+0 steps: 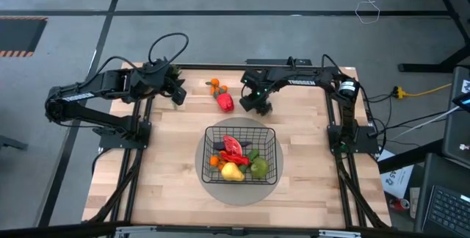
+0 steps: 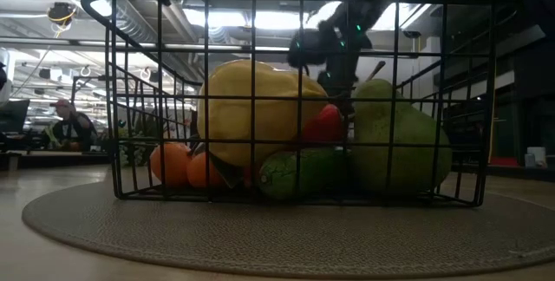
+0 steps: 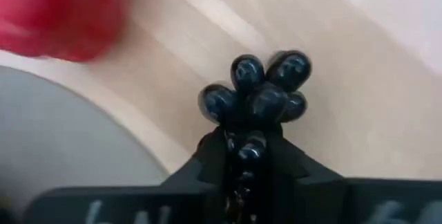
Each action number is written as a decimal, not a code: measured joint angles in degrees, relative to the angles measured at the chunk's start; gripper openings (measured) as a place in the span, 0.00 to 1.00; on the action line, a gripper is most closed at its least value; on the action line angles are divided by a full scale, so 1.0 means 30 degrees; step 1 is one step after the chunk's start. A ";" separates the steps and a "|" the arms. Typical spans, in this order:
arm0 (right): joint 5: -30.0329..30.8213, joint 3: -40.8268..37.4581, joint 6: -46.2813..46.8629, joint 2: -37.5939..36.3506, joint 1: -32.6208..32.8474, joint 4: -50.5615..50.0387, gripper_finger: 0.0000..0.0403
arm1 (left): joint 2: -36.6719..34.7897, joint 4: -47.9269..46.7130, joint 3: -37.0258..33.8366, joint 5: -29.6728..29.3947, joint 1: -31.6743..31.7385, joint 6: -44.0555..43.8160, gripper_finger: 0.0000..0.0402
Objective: Build produce basket
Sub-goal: Put the black grapes into the black wire basket, then put the orange tangerines into the black wire basket
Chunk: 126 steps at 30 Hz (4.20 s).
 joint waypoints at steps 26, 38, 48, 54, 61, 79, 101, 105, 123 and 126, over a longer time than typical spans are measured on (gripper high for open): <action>-0.2827 1.6937 -0.5412 -0.0741 0.4740 -1.0620 0.05 | 0.0007 -0.0838 -0.0015 -0.0150 0.0000 -0.0012 0.36; -0.2463 1.6920 -0.2869 -0.0721 0.7979 -1.1767 0.05 | 0.0007 -0.0834 -0.0015 0.0079 -0.0007 -0.0036 0.36; 0.0283 1.6256 0.0050 -0.0707 0.9872 -1.1785 0.19 | 0.0007 -0.0834 -0.0015 0.1387 -0.0007 -0.0663 0.36; 0.0528 1.4461 0.1891 -0.0701 1.0270 -1.1629 0.20 | 0.0007 -0.0834 -0.0015 0.1424 -0.0007 -0.0670 0.36; 0.0538 1.2649 0.1722 -0.0700 1.0338 -1.0798 0.21 | 0.0007 -0.0856 -0.0015 0.1423 -0.0007 -0.0654 0.36; 0.0042 1.0457 0.0043 -0.0714 1.0172 -0.9809 0.21 | 0.0007 -0.1555 -0.0015 0.1278 -0.0003 -0.0678 0.36; 0.0797 1.0465 0.0193 -0.0713 1.0535 -0.9383 0.21 | 0.0007 -0.1614 -0.0007 0.1271 -0.0007 -0.1020 0.36; 0.0909 1.0465 0.0835 -0.0714 1.0562 -0.8878 0.21 | 0.0007 -0.1613 -0.0007 0.1271 -0.0007 -0.1020 0.36; 0.1212 1.0479 0.1556 -0.0714 1.0921 -0.9403 0.38 | 0.0007 -0.1606 -0.0007 0.1271 -0.0007 -0.1020 0.36; 0.1253 1.0494 0.1556 -0.0714 1.0914 -0.9407 0.50 | 0.0007 -0.1599 -0.0007 0.1271 0.0000 -0.1020 0.36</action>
